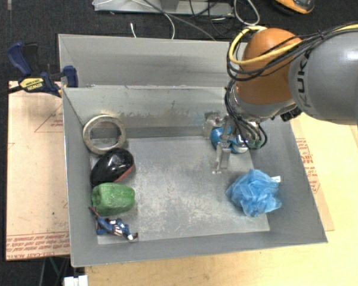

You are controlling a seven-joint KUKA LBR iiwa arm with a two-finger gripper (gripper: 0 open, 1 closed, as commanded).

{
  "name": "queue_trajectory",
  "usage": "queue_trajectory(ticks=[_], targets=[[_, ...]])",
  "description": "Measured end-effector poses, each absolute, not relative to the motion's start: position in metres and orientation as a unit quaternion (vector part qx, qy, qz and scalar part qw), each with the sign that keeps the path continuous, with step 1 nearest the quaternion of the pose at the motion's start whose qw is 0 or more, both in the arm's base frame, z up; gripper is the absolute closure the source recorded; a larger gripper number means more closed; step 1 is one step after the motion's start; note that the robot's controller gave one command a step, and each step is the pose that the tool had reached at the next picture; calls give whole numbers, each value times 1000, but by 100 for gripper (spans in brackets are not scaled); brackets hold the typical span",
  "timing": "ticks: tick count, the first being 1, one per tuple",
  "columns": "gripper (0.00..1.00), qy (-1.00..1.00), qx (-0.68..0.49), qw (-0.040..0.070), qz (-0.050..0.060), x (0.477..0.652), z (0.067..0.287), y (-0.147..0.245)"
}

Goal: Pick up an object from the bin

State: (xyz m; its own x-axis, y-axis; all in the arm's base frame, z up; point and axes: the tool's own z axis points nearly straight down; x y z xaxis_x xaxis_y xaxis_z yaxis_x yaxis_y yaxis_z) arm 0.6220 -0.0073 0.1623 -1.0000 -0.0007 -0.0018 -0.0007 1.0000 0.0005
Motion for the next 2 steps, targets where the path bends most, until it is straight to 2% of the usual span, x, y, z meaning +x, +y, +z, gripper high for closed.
queue_trajectory(ticks=[1,2], targets=[[0,1000,0,1,0,622,162,-7],[0,1000,20,2,1,622,152,-24]])
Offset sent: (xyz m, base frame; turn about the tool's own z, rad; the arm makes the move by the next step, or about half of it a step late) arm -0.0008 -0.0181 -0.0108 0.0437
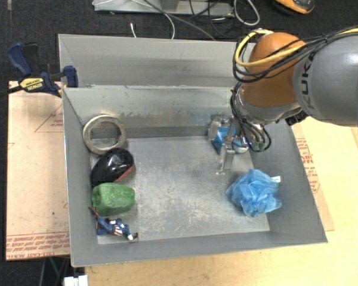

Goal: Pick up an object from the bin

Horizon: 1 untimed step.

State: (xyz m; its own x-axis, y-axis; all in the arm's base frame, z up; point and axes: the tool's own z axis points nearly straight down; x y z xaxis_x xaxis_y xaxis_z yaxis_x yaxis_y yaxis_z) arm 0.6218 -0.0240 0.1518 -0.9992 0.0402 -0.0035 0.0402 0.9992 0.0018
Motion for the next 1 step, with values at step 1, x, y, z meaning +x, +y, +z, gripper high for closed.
queue_trajectory(ticks=[1], targets=[[0,1000,-5,0,1,615,99,-20]])
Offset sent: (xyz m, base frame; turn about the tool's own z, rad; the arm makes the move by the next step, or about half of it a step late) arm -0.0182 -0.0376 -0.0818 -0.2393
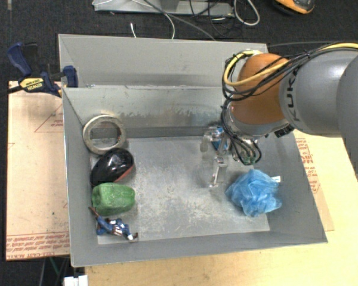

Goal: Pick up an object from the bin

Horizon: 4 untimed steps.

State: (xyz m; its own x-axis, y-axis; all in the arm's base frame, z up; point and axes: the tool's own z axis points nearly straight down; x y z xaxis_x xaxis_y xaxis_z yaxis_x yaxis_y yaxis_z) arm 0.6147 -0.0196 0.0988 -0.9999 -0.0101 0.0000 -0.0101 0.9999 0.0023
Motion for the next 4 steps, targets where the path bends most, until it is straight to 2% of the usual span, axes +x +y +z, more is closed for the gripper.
queue_trajectory(ticks=[1,2,3,4], targets=[[0,996,-94,6,0,604,70,-61],[0,1000,-15,2,3,585,78,-40],[0,988,-154,3,1,545,70,-51],[0,997,-81,5,3,501,70,9]])
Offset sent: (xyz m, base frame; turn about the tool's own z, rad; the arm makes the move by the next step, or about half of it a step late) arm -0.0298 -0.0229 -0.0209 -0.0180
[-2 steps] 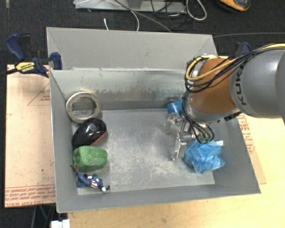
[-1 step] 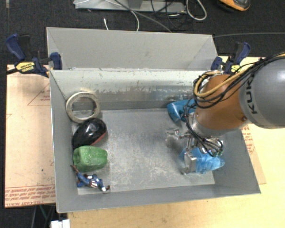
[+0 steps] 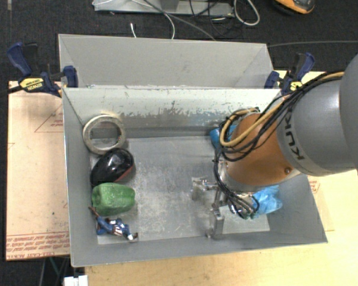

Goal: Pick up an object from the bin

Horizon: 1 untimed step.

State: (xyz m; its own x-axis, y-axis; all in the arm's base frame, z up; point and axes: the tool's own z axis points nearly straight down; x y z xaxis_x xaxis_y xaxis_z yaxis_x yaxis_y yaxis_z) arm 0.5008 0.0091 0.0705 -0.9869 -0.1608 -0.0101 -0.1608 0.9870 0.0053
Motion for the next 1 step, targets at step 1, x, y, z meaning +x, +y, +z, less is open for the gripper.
queue_trajectory(ticks=[1], targets=[[0,994,-107,10,-3,555,84,-78]])
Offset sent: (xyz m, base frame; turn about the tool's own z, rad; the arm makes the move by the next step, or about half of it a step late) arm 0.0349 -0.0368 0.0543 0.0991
